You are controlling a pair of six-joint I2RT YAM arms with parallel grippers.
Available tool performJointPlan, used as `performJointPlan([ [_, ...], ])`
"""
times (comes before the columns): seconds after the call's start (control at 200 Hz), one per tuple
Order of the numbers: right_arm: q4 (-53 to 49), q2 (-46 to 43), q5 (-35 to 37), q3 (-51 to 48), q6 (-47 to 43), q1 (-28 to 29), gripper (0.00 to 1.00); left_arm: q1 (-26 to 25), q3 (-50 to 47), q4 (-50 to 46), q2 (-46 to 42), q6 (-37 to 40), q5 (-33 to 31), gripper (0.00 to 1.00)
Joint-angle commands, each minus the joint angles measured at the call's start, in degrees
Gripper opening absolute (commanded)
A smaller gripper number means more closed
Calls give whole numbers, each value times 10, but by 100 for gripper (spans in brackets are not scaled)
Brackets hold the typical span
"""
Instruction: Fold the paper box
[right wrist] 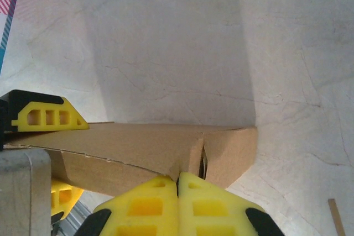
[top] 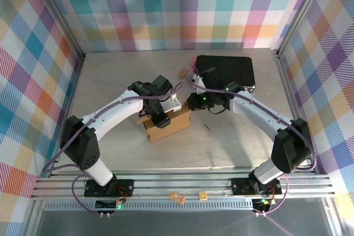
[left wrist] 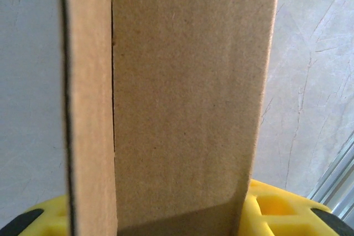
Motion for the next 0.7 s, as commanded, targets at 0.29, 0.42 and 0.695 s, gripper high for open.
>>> performJointPlan([
  [0.29,42,-56,49,-101,-83,38,0,42,4,73,12,-34,-69,43],
  [0.42,63,-48,66,-107,-85,39,0,48,16,66,7,-52,-41,52],
  [0.695,61,-27,101,-88,-66,46,0,71,-3,74,-40,-139,49,61],
])
